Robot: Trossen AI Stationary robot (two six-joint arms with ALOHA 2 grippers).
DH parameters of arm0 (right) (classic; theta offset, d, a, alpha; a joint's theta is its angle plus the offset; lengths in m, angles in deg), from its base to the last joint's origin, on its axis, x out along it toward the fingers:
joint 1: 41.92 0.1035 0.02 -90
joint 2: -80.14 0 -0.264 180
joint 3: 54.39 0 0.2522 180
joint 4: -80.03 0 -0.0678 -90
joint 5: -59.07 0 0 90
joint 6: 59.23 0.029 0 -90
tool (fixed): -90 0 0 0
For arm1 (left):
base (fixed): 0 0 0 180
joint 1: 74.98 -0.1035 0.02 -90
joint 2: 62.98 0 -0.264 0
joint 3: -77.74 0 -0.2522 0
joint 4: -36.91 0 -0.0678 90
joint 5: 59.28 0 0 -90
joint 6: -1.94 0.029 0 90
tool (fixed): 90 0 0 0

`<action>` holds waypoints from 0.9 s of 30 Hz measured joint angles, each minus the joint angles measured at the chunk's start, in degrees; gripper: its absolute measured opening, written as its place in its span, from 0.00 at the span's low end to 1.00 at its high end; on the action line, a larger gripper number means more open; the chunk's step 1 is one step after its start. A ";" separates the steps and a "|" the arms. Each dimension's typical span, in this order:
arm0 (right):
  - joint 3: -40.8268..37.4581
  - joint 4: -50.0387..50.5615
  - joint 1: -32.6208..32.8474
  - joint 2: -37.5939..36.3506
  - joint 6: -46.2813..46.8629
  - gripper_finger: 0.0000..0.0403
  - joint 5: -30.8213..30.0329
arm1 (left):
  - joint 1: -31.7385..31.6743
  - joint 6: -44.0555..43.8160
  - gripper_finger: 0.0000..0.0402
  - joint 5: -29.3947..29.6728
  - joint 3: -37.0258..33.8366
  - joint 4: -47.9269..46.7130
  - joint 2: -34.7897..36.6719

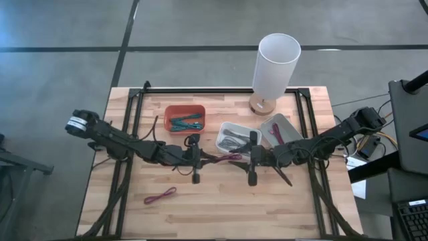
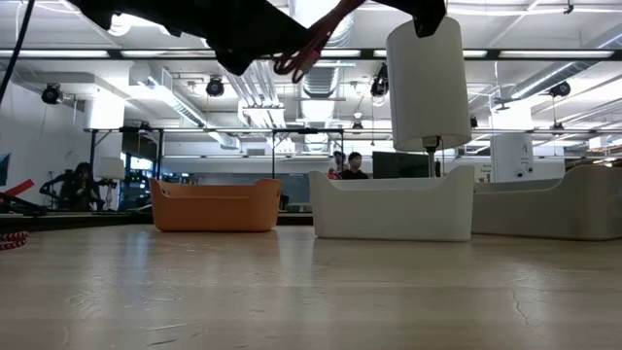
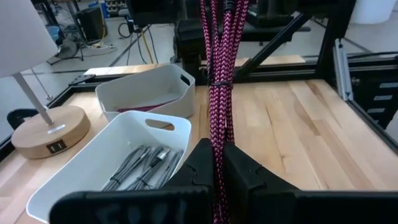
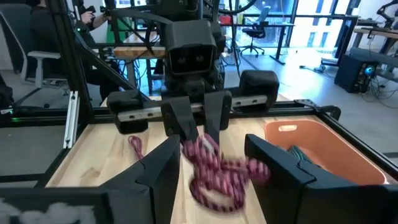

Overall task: Pick & Place USB Port
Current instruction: Put the bottom pink charger cable into the gray bin

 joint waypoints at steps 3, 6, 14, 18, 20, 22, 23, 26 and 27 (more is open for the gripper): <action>0.00 0.12 0.00 0.00 0.71 0.42 -0.09 | -0.20 0.04 0.03 -0.03 0.39 -0.08 -1.00; 0.00 0.17 0.00 0.00 0.86 0.38 -0.09 | -0.21 0.22 0.03 -0.03 0.41 0.47 -1.32; 0.00 0.38 0.05 0.04 0.69 0.18 -0.07 | -0.23 1.38 0.03 0.11 0.41 1.32 -1.33; 0.02 0.36 0.07 0.04 0.73 0.10 -0.04 | -0.23 1.53 0.04 0.17 0.41 1.73 -1.32; 0.02 0.34 0.07 0.04 0.68 0.08 -0.04 | -0.23 1.51 0.06 0.17 0.41 1.80 -1.29; 0.02 0.37 0.06 0.04 0.47 0.07 -0.04 | -0.23 1.42 0.07 0.17 0.41 2.03 -1.26; 0.02 0.39 0.04 0.04 0.45 0.07 -0.04 | -0.23 1.31 0.08 0.16 0.41 2.27 -1.24; 0.02 0.53 0.04 0.07 0.47 0.07 -0.04 | -0.23 1.24 0.10 0.15 0.41 2.49 -1.19; 0.02 0.60 0.04 0.10 0.47 0.07 -0.04 | -0.23 1.22 0.10 0.17 0.41 2.51 -1.19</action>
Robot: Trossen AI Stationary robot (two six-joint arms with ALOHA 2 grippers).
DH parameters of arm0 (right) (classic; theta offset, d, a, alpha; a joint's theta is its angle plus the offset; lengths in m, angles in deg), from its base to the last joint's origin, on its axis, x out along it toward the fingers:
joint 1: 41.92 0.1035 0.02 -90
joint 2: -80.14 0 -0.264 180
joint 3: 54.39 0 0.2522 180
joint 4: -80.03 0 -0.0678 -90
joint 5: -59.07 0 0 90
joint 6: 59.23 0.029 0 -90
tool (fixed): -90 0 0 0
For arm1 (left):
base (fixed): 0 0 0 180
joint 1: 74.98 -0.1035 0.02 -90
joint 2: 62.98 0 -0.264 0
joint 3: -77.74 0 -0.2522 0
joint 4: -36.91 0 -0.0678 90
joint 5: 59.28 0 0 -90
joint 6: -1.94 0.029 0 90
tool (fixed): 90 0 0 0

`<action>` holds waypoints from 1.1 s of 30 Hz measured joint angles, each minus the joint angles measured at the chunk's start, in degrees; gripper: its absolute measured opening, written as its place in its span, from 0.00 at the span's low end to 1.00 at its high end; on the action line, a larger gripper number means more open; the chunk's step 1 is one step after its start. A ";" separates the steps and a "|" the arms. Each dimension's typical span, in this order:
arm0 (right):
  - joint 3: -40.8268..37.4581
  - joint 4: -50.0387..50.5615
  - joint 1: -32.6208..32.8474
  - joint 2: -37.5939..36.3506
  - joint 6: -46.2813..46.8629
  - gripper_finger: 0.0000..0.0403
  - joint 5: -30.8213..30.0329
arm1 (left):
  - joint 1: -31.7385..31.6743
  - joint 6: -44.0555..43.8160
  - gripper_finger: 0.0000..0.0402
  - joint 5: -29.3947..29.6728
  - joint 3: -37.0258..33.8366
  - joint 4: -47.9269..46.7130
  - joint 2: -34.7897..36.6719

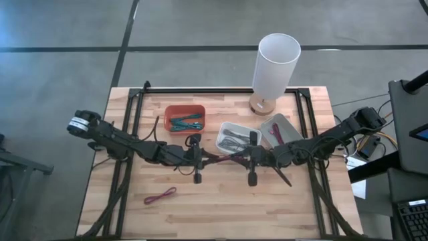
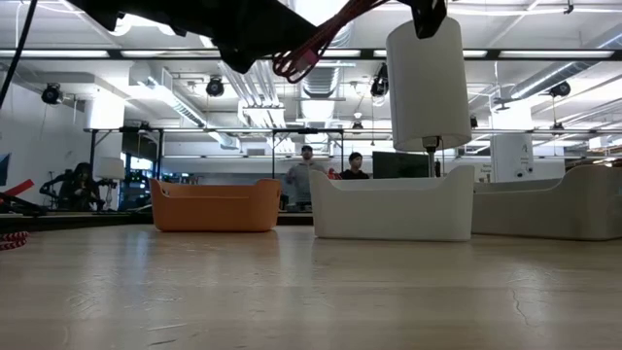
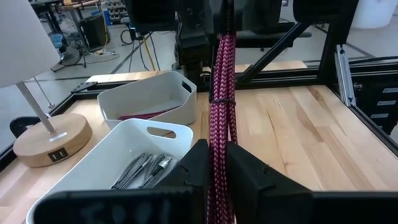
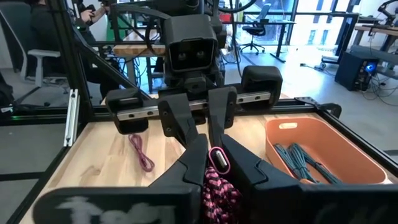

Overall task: Pick & Place USB Port
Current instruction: Put the bottom pink charger cable into the gray bin

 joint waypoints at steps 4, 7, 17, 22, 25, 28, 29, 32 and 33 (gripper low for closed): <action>0.00 0.05 0.00 0.01 0.00 0.07 0.00 | 0.00 -0.04 0.13 0.00 0.04 0.04 0.04; 0.00 1.00 0.00 0.01 0.87 0.06 0.00 | 0.00 -0.06 0.16 0.33 0.06 0.03 0.04; -0.02 15.59 0.10 -0.08 15.30 0.08 -3.62 | 0.06 -0.23 0.21 0.57 0.07 -0.43 1.05; -0.02 19.11 0.11 -2.64 15.85 0.07 -8.43 | 0.29 -1.95 0.21 0.24 -0.29 -0.74 2.06; -0.02 20.14 0.11 -5.03 15.19 0.07 -12.83 | 0.42 -2.03 0.21 0.17 -0.35 -1.20 2.10; -0.02 23.89 0.11 -8.16 13.56 0.07 -18.15 | 0.42 -2.14 0.21 0.17 -0.39 -2.97 2.10; -0.02 25.92 0.11 -9.33 13.72 0.07 -20.59 | 0.42 -2.14 0.21 0.17 -0.39 -3.76 2.10; -0.02 33.68 0.11 -12.89 18.21 0.07 -28.57 | 0.42 -2.85 0.21 0.17 -0.39 -5.68 2.10; -0.02 36.53 0.11 -14.14 20.53 0.07 -30.70 | 0.42 -3.08 0.21 0.17 -0.39 -6.24 2.10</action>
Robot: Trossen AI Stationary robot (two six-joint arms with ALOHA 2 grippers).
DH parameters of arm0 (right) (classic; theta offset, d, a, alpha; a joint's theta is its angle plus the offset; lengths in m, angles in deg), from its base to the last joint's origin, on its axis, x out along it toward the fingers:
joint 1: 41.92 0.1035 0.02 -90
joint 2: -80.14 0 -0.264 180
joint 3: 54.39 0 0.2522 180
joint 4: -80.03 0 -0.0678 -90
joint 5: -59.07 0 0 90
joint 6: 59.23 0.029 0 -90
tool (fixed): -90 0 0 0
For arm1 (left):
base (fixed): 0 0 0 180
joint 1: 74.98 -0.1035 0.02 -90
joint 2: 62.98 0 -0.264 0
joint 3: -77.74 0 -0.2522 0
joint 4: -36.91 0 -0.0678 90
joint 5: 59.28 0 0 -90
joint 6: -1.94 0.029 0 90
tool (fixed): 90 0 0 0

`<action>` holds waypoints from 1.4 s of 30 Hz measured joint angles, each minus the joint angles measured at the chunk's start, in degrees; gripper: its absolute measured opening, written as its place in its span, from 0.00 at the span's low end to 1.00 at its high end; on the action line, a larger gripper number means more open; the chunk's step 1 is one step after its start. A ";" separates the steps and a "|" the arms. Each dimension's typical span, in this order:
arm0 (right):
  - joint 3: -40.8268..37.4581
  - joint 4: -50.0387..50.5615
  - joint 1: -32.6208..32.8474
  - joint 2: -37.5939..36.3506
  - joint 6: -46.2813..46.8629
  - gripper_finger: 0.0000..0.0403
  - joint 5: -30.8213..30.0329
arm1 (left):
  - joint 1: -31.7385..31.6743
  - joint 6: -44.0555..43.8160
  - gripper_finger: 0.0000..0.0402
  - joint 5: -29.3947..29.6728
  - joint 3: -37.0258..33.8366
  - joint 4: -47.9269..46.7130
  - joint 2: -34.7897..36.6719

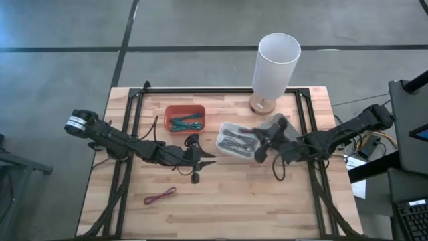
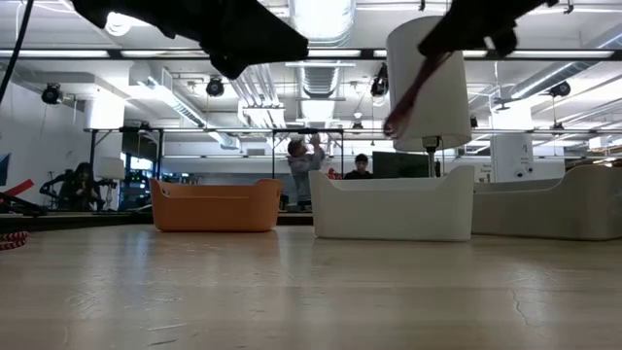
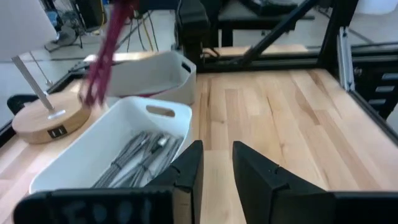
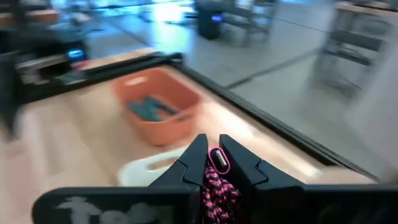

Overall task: Pick & Place USB Port
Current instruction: Put the bottom pink charger cable into the gray bin

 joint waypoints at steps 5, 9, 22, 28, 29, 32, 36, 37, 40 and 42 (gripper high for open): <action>0.00 15.24 0.00 -5.40 11.69 0.07 -3.74 | 0.02 -0.07 0.21 0.00 -0.04 -0.71 0.00; 0.00 28.98 0.00 -8.70 21.70 0.07 -3.80 | 0.02 -0.07 0.21 0.00 -0.04 -0.73 0.00; -0.60 55.67 0.00 -9.44 48.96 0.07 0.80 | 0.06 -0.07 0.21 0.00 -0.04 -0.58 0.00; -2.32 55.48 0.00 -7.20 49.32 0.07 0.78 | 0.06 -0.06 0.21 0.00 -0.04 -0.56 0.00; -2.89 55.39 0.00 -6.71 50.28 0.07 0.78 | 0.04 -0.07 0.21 0.00 -0.04 -0.56 0.00; -4.88 55.43 -0.04 -5.25 54.53 0.07 0.78 | 0.04 -0.07 0.21 0.00 -0.06 -0.54 0.00; -7.48 55.39 -0.04 -3.27 58.90 0.07 0.78 | 0.04 -0.07 0.21 0.00 -0.06 -0.55 0.00; -7.91 55.41 -0.04 -2.79 59.32 0.07 0.80 | 0.04 -0.07 0.21 0.00 -0.06 -0.56 0.00; -8.62 55.24 -0.04 -1.36 59.87 0.07 0.80 | 0.00 -0.07 0.21 0.00 -0.06 -0.55 0.00; -8.78 55.18 0.00 -0.54 59.89 0.07 0.78 | 0.00 -0.06 0.21 0.00 -0.06 -0.56 0.00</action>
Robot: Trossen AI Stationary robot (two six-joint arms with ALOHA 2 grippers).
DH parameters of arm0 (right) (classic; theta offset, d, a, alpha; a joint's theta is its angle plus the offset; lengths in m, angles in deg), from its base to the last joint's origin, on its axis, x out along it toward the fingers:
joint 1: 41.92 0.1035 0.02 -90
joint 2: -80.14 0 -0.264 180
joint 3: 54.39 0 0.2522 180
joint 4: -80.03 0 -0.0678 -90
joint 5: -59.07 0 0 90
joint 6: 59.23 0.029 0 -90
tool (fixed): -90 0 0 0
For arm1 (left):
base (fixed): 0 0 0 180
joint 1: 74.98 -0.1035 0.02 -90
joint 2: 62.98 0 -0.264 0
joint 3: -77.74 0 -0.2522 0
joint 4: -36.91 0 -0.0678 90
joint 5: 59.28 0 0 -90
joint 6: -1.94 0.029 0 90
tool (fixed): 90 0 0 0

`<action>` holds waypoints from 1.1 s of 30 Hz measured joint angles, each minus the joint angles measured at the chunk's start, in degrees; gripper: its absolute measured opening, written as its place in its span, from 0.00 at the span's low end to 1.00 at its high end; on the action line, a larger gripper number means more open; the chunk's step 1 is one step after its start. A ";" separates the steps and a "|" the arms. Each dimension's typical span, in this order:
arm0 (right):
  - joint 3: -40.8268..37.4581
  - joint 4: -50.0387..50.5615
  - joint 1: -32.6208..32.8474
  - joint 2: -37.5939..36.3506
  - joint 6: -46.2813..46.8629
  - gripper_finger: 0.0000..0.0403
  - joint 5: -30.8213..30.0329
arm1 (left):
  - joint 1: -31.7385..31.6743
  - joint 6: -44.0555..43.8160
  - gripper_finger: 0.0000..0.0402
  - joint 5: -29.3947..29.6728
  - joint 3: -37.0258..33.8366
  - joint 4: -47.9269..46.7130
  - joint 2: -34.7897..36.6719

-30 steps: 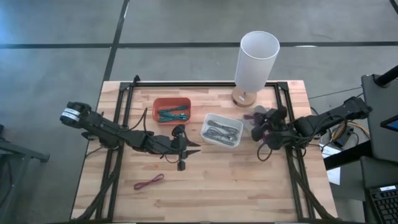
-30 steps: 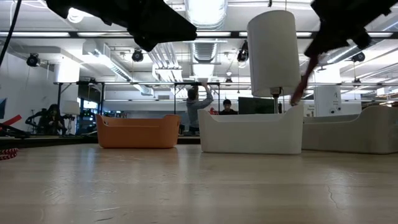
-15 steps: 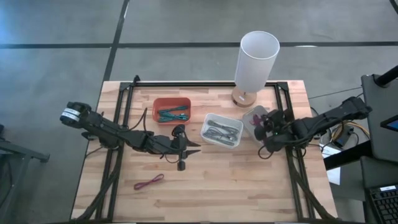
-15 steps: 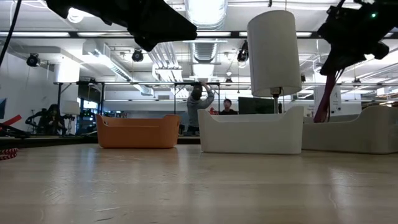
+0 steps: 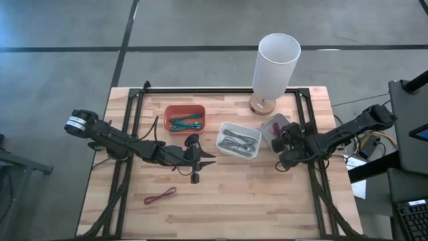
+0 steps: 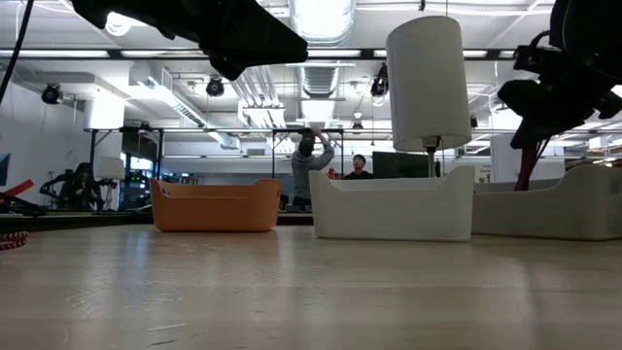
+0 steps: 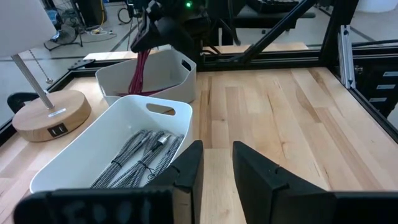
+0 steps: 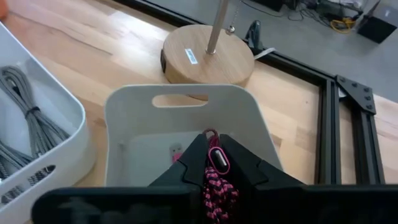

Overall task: Pick & Place USB Port
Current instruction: Put the bottom pink charger cable into the gray bin, then put the pink charger cable into the gray bin

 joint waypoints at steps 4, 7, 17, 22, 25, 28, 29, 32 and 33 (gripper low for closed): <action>-0.01 -0.19 0.00 1.26 -0.26 0.11 1.22 | 0.00 0.00 0.21 0.00 0.00 0.02 0.00; -0.03 -0.41 0.00 1.92 -0.66 0.16 2.55 | 0.00 0.00 0.21 0.00 0.00 0.02 0.00; 0.21 -0.71 0.00 1.79 -2.05 0.31 16.65 | 0.02 0.00 0.21 0.00 0.00 0.02 0.00; 0.22 -1.35 0.00 1.79 -1.96 0.35 18.33 | 0.02 0.00 0.21 0.00 -0.02 0.02 0.00; 1.33 -1.30 0.00 1.77 -2.34 0.35 18.49 | 0.02 0.00 0.21 0.00 -0.02 0.02 0.00; 4.40 -1.28 0.00 1.77 -5.70 0.36 18.48 | 0.07 -0.04 0.21 -0.10 -0.02 0.02 0.00; 5.88 -1.32 0.00 1.77 -6.98 0.36 18.44 | 0.07 -0.23 0.21 -0.48 -0.02 0.00 0.00; 10.62 -1.50 0.00 1.77 -9.27 0.36 18.08 | 0.07 -2.57 0.21 -1.05 -0.02 0.00 0.00; 12.22 -1.54 0.00 1.77 -9.65 0.36 17.99 | 0.07 -3.16 0.21 -1.62 -0.02 -0.08 0.00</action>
